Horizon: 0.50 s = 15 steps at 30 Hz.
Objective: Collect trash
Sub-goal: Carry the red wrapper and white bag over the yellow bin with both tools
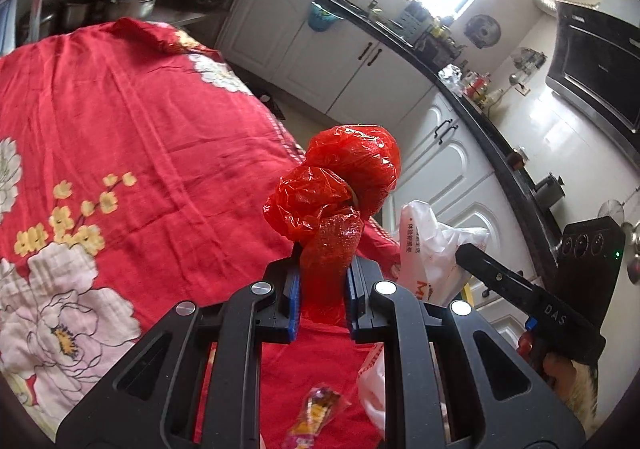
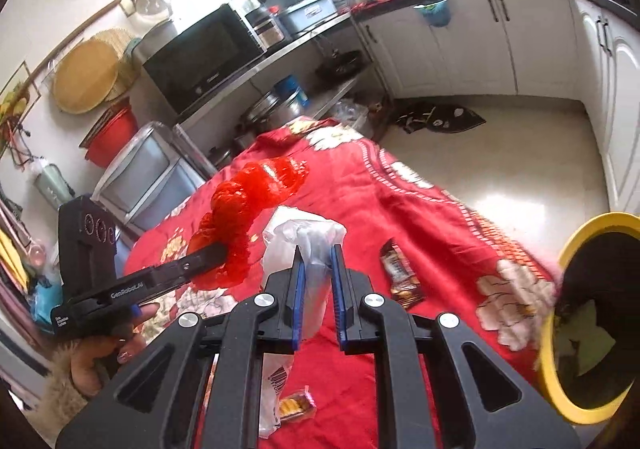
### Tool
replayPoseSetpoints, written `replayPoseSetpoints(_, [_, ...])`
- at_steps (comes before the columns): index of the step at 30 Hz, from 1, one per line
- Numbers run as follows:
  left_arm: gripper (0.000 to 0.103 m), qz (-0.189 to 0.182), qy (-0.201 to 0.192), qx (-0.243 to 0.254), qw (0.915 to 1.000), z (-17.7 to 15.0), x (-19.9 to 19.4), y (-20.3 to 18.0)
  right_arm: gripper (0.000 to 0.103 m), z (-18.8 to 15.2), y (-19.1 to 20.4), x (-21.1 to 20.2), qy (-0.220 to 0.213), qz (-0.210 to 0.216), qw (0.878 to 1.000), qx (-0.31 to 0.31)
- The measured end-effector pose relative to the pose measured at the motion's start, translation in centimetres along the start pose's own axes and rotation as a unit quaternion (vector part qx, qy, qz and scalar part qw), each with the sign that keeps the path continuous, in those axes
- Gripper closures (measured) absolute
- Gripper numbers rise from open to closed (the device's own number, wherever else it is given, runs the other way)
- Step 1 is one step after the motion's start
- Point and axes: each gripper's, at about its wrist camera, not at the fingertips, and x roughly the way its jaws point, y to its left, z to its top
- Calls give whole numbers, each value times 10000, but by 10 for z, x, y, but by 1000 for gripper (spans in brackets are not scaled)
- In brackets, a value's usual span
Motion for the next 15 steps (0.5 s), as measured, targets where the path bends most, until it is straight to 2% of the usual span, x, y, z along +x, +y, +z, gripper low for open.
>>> replayPoseSetpoints(15, [91,-330,173,529,9979,1,33,-63,91,0,-54,-62,-625,-560,9959,332])
